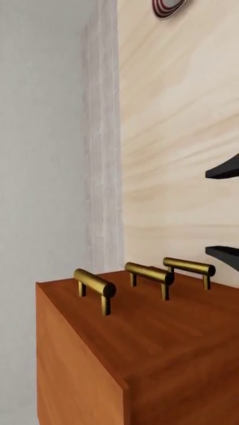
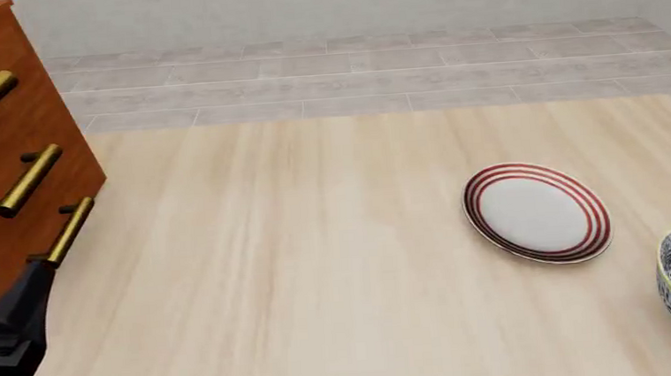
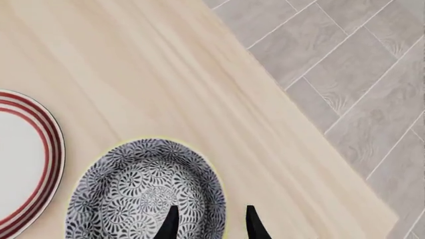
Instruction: Put the bowl on top of the cabinet.
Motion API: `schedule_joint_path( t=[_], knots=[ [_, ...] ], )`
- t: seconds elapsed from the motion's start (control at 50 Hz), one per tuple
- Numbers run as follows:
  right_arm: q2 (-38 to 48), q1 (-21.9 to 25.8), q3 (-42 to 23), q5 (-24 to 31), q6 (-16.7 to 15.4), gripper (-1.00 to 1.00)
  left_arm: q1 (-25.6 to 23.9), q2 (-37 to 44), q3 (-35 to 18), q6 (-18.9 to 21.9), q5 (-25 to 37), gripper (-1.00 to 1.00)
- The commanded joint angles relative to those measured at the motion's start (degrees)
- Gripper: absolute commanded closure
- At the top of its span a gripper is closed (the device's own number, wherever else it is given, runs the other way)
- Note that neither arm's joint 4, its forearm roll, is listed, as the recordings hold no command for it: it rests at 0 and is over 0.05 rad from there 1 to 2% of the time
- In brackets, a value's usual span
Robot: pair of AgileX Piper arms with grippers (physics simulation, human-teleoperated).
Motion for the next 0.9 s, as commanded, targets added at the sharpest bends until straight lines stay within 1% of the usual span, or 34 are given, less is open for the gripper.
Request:
schedule_joint_path(
  t=[0.02, 0.16, 0.3, 0.36, 0.4, 0.54, 0.6, 0.62, 0.7, 0.76, 0.9],
  knots=[
    [3.51, -1.19, 1.42, -3.64, -0.74, -1.00, -0.07, 1.01, 0.00, 0.03, -0.86, -1.00],
    [5.62, -1.56, 2.32, -5.89, -1.01, -1.00, -0.13, 0.98, 0.01, 0.11, -0.67, -1.00],
    [8.14, -2.47, 2.89, -8.30, -1.45, -1.00, -0.08, 2.48, 0.00, 0.20, -2.09, -1.00],
    [9.08, -2.49, 3.10, -9.16, -1.10, -1.00, -0.02, 2.27, 0.00, 0.17, -1.89, -1.00],
    [10.25, -3.04, 3.20, -10.29, -1.61, -1.00, -0.14, 3.43, 0.00, 0.15, -2.85, -1.00],
    [12.48, -3.67, 3.80, -12.62, -1.94, -1.00, -0.11, 4.73, -0.01, 0.18, -4.15, -1.00],
    [11.68, -2.67, 4.51, -12.09, -1.44, -1.00, -0.08, 5.00, -0.01, 0.20, -4.39, -1.00],
    [11.43, -2.86, 4.46, -12.05, -1.93, 1.00, -0.06, 5.15, -0.01, 0.19, -4.50, -1.00],
    [11.30, -2.75, 4.58, -12.02, -2.38, 1.00, -0.23, 5.31, -0.01, 0.09, -4.53, -1.00],
    [10.88, -2.42, 4.67, -11.74, -2.40, 1.00, -0.08, 4.13, -0.01, 0.14, -3.51, -1.00],
    [9.57, -1.66, 4.52, -10.56, -2.04, 1.00, -0.12, 4.25, -0.01, 0.10, -3.60, -1.00]
  ],
)
